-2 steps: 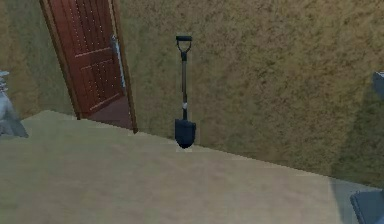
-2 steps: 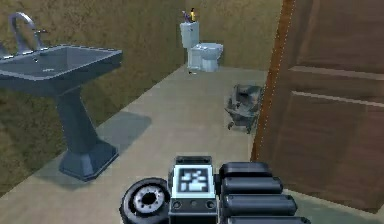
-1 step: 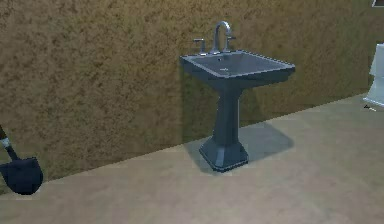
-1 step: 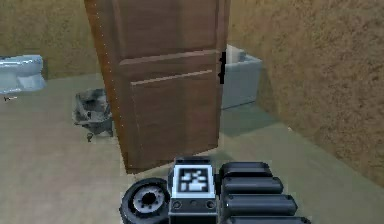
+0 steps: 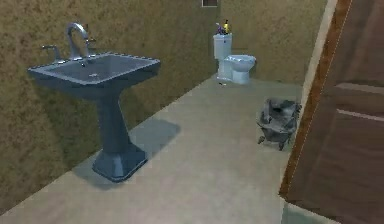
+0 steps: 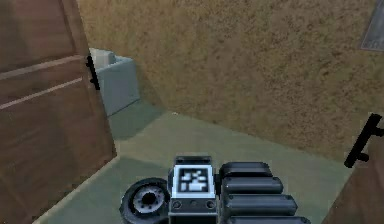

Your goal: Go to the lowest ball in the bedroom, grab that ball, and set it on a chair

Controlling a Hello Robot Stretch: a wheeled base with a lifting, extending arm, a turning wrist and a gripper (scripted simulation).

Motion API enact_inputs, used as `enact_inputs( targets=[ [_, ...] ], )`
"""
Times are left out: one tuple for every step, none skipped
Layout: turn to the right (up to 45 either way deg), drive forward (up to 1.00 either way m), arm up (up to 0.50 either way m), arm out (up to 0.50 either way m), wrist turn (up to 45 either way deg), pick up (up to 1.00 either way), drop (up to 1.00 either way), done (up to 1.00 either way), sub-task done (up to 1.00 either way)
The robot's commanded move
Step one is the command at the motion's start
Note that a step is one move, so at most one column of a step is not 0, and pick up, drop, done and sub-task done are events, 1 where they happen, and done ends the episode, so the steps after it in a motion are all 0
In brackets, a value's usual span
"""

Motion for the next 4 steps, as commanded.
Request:
enact_inputs(
  targets=[
    [0.0, 0.15, 0.0, 0.0, 0.0, 0.0, 0.0, 0.0, 0.0],
    [-45.0, 0.0, 0.0, 0.0, 0.0, 0.0, 0.0, 0.0, 0.0],
    [-45.0, 0.0, 0.0, 0.0, 0.0, 0.0, 0.0, 0.0, 0.0],
    [-21.0, 0.0, 0.0, 0.0, 0.0, 0.0, 0.0, 0.0, 0.0]
  ],
)
